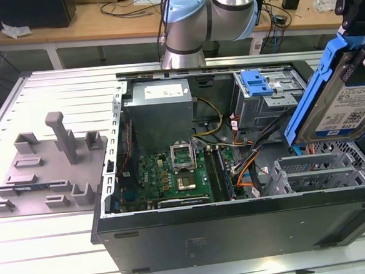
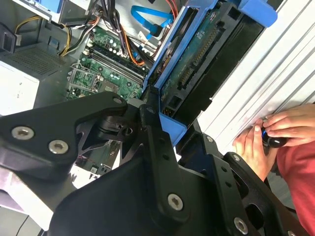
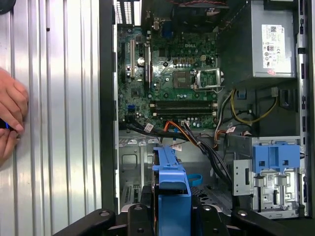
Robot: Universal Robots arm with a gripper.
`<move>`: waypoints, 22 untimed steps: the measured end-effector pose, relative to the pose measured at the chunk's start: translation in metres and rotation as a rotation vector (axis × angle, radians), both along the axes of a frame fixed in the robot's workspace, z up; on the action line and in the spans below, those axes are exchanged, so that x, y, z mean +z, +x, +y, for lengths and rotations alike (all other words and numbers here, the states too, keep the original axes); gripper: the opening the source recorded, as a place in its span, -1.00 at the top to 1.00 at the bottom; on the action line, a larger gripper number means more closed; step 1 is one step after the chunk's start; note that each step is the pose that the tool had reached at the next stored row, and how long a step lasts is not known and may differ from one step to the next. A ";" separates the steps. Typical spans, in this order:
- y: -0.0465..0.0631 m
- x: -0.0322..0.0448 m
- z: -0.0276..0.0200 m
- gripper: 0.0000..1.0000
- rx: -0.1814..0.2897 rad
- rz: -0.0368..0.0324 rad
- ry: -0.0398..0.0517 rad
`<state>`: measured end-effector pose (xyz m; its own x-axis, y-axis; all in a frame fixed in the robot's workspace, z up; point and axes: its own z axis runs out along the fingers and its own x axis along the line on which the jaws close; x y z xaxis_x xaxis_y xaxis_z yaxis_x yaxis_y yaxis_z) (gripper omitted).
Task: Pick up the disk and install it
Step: 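Insert the disk into the insertion slot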
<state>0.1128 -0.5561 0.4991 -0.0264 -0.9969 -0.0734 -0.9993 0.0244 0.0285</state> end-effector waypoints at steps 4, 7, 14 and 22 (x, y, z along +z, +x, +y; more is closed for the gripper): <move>0.000 -0.0011 0.0000 0.26 0.000 -0.0013 -0.0001; 0.000 -0.0018 0.0000 0.26 0.000 -0.0018 -0.0002; 0.000 -0.0043 -0.0010 0.26 0.000 -0.0027 -0.0001; -0.001 -0.0078 -0.0011 0.26 0.000 -0.0054 0.0000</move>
<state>0.1117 -0.5572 0.4913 -0.0260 -0.9970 -0.0736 -0.9994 0.0243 0.0231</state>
